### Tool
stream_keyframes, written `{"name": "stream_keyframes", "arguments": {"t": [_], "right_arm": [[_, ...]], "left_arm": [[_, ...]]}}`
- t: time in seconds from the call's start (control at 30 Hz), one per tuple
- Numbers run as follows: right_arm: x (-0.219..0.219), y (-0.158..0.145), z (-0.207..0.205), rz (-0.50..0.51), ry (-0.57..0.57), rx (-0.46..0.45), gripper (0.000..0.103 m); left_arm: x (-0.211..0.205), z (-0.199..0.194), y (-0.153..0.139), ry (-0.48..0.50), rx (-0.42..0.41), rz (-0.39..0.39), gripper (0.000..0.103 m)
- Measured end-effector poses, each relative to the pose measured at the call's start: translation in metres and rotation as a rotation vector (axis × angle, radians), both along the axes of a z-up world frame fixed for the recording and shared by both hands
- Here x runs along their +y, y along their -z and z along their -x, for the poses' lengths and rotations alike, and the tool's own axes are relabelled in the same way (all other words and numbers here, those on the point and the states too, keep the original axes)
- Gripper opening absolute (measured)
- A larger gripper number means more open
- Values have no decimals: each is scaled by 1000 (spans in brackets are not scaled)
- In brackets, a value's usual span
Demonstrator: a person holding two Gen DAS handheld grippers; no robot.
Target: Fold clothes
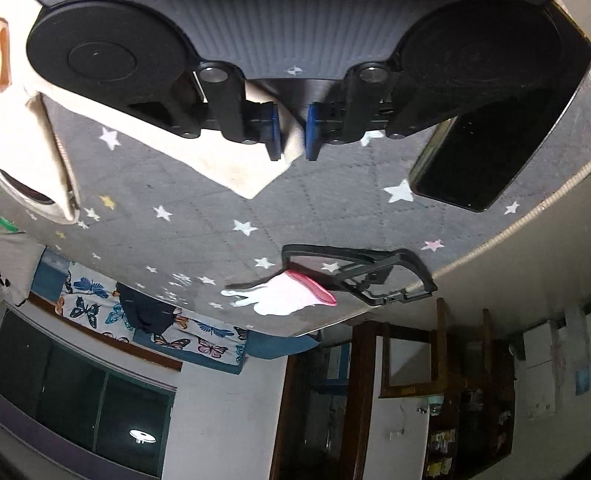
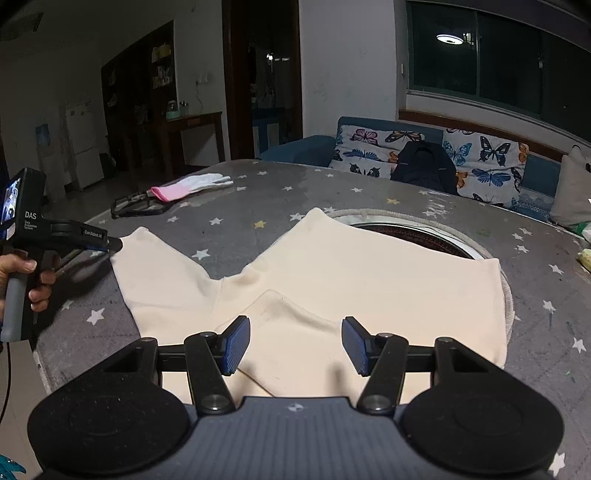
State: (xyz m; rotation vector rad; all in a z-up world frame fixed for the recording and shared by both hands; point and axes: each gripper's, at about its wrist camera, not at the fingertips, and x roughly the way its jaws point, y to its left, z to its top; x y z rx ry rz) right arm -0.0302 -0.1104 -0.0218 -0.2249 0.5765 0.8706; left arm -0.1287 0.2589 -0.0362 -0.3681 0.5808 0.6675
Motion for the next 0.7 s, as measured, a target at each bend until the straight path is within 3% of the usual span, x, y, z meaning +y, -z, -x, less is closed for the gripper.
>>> {"name": "stream_keyframes", "arguments": {"t": [0.23,0.5,0.7], "right_arm": [[-18,-7,-1,-37,43,3,56],[-45,-9,-6,-73,115,11,56],[-75,-10,-10,-108,188,23,56]], "left_arm": [[-33,1,-33,155,-129,79,9],[-121,-26,-81,494,-254,146,9],[-179,-53,-89,681,-298,205,9]]}}
